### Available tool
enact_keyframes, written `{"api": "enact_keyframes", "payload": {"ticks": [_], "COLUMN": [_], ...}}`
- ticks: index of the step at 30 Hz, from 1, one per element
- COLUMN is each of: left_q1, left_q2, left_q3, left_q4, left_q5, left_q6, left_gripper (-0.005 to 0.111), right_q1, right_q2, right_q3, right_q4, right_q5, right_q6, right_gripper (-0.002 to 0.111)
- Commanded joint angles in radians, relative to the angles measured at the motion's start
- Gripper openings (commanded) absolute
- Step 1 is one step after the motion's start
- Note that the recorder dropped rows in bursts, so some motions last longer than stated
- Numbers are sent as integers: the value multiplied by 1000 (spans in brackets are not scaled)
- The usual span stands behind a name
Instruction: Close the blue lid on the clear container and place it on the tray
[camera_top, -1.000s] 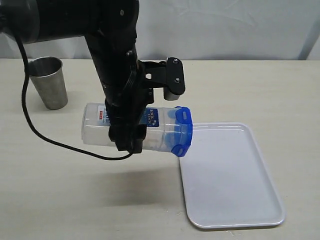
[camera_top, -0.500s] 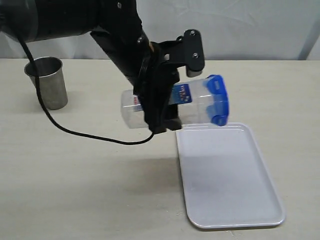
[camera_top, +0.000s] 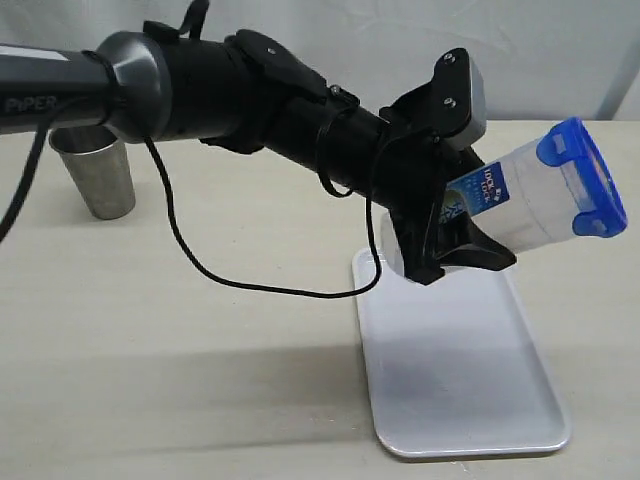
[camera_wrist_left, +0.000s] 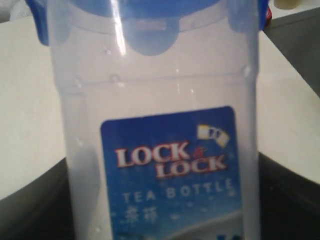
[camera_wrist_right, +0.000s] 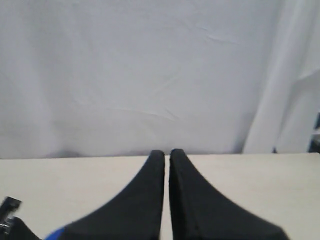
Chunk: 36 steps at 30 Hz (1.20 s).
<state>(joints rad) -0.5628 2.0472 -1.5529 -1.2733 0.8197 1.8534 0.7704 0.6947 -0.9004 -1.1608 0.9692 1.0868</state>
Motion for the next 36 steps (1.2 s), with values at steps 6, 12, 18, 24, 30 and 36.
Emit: {"api": "enact_keyframes", "payload": {"ticks": [6, 12, 18, 24, 30, 36], "left_q1": [14, 29, 111, 221, 234, 209], "left_q2": [55, 78, 80, 80, 90, 117], "left_q3": [-32, -29, -26, 14, 27, 27], "left_q4": [-471, -471, -471, -471, -471, -471], "left_q5": [-17, -19, 79, 253, 335, 243], "left_q6": [289, 289, 280, 268, 290, 290], "left_gripper": [0, 0, 0, 0, 0, 0], "right_q1": [-6, -6, -99, -449, -744, -879], "right_q2": [1, 47, 193, 372, 566, 665], "right_q3": [-28, -28, -23, -23, -25, -25], "right_q4": [131, 156, 182, 679, 1552, 2346], "right_q5": [179, 138, 27, -408, -511, -294], "right_q6": [-212, -209, -205, -582, -1326, -2035], "right_gripper": [4, 4, 4, 4, 4, 4]}}
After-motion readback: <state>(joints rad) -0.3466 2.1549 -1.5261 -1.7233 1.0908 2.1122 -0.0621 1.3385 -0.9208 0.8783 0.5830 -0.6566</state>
